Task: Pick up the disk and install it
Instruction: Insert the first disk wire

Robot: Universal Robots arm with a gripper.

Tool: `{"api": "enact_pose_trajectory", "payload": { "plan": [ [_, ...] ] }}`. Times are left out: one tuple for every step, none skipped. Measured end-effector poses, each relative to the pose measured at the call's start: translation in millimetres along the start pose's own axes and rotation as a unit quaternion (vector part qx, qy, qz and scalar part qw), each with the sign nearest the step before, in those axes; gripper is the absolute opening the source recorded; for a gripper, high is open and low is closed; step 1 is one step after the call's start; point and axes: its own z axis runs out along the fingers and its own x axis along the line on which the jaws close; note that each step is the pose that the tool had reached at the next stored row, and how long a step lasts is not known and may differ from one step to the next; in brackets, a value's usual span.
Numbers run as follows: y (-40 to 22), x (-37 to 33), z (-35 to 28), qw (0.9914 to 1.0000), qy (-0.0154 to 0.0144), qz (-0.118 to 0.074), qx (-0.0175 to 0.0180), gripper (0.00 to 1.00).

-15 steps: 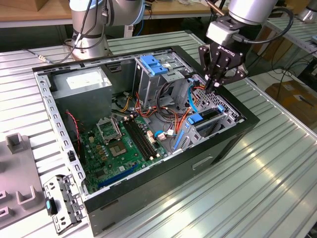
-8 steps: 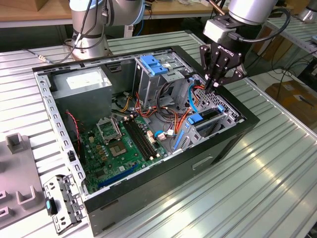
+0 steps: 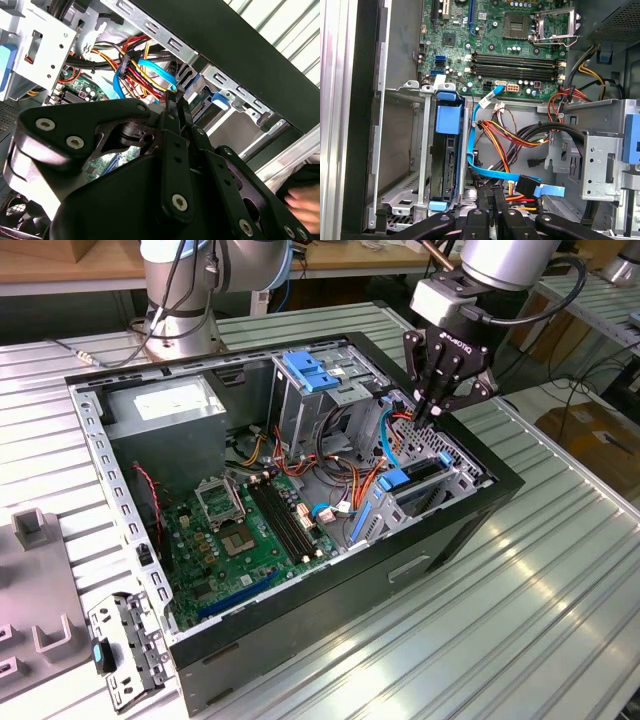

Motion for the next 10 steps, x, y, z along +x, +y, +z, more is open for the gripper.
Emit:
{"api": "enact_pose_trajectory", "payload": {
  "plan": [
    [0.0,0.0,0.0,1.00000,0.0000,0.000,0.0000,0.16],
    [0.0,0.0,0.0,1.00000,0.0000,0.000,0.0000,0.16],
    [0.0,0.0,0.0,1.00000,0.0000,0.000,0.0000,0.16],
    [0.0,0.0,0.0,1.00000,0.0000,0.000,0.0000,0.16],
    [0.0,0.0,0.0,1.00000,0.0000,0.000,0.0000,0.16],
    [0.0,0.0,0.0,1.00000,0.0000,0.000,0.0000,0.16],
    [0.0,0.0,0.0,1.00000,0.0000,0.002,-0.0001,0.16],
    [0.0,0.0,-0.1,0.99993,-0.0001,0.012,-0.0003,0.16],
    [-0.1,0.0,0.0,0.99963,-0.0003,0.027,-0.0008,0.16],
    [-0.1,0.0,0.3,0.99940,-0.0004,0.035,-0.0010,0.16]
  ]
}}
